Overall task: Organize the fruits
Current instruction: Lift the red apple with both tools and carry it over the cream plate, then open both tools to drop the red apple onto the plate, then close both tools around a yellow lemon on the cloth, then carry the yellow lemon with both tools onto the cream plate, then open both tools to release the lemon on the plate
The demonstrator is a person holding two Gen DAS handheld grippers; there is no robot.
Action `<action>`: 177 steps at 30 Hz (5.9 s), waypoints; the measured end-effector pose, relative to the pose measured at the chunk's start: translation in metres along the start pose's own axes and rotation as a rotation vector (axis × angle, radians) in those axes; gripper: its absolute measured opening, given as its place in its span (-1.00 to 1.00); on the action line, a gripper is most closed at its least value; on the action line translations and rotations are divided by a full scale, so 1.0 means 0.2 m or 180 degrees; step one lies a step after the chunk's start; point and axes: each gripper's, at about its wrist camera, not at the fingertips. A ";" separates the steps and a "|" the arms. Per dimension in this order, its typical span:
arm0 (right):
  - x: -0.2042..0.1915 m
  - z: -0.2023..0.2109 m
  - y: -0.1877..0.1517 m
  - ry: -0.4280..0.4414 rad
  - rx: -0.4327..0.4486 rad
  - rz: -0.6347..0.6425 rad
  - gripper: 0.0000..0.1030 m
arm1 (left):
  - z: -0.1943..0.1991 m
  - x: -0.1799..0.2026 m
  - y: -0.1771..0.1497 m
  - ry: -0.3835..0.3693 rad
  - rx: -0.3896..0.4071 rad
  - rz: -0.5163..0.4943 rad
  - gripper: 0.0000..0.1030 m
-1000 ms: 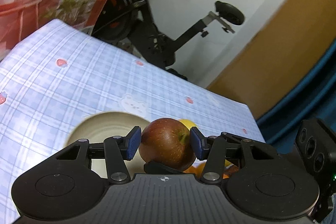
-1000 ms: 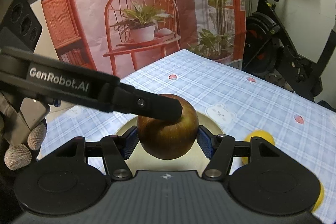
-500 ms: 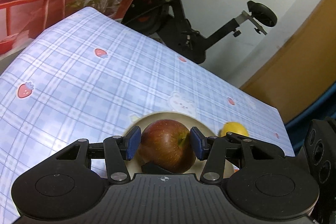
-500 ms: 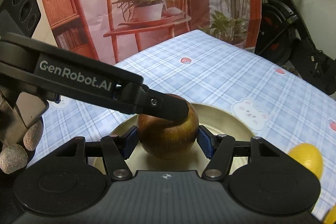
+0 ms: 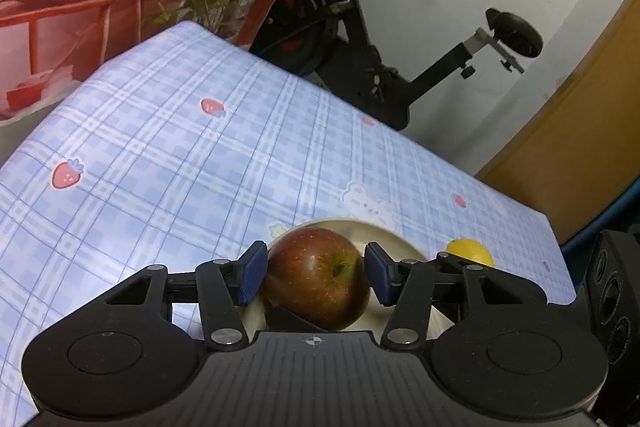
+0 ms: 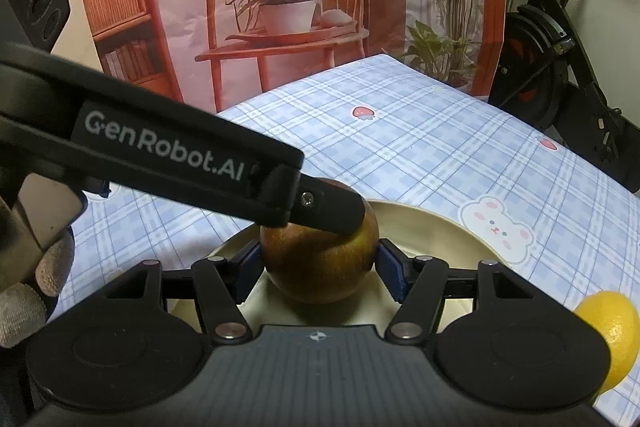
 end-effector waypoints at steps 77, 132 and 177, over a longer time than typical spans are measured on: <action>0.69 0.98 -0.14 -0.0913 0.0151 -0.1043 0.14 | -0.24 0.93 -0.24 -0.1028 -0.0549 -0.0527 0.17; 0.13 0.28 -0.04 -0.0247 -0.0378 -0.0430 0.17 | -0.09 0.10 -0.09 -0.0515 -0.0369 -0.0048 0.12; 0.48 0.74 -0.03 -0.0807 0.0156 -0.0555 0.33 | -0.13 0.60 -0.09 -0.0337 -0.0128 -0.0811 0.13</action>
Point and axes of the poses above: each gripper's, at about its wrist camera, not at the fingertips, and z roughly against the way its jaws point, x to its right, y to its top, and after that the axes turned 12 degrees about x, right-handed
